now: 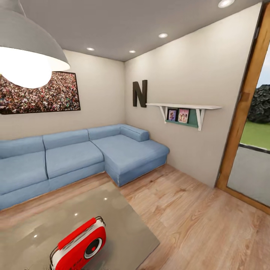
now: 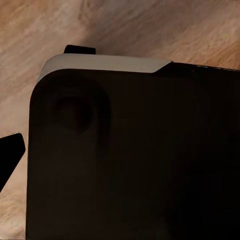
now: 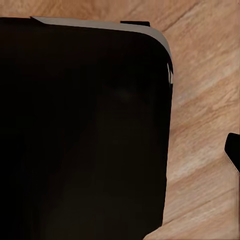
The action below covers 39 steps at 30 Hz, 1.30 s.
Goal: Turn on the radio receiver that's on the table in the living room.
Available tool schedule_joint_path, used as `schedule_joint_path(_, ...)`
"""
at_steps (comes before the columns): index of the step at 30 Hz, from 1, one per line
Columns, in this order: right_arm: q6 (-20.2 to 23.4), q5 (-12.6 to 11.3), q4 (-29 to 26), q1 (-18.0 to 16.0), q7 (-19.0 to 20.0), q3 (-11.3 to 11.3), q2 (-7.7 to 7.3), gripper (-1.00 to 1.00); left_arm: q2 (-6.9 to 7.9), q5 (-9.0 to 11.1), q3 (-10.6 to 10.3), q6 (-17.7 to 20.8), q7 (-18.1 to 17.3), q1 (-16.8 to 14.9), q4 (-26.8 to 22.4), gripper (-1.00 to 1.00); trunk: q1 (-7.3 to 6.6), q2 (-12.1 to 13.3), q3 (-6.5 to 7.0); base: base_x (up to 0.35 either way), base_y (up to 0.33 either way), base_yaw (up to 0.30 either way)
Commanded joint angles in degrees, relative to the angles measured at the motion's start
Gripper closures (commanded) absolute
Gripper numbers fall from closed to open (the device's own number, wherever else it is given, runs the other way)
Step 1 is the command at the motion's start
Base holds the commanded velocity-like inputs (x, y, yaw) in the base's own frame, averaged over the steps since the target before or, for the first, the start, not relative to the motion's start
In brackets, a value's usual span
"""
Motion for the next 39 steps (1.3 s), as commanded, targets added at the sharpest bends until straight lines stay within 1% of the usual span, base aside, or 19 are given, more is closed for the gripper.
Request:
schedule_joint_path(1,0.0,0.0,0.0,0.0,0.0,0.0,0.0,-1.0,-0.01,0.0,0.0,0.0,0.0,0.0,0.0,-1.0,0.0,0.0,0.0,0.0,0.0,0.271)
schedule_joint_path(7,0.0,0.0,0.0,0.0,0.0,0.0,0.0,-1.0,-0.24,0.0,0.0,0.0,0.0,0.0,0.0,-1.0,0.0,0.0,0.0,0.0,0.0,0.271)
schedule_joint_path(39,0.0,0.1,0.0,0.0,0.0,0.0,0.0,-1.0,-0.52,0.0,0.0,0.0,0.0,0.0,0.0,-1.0,0.0,0.0,0.0,0.0,0.0,0.271)
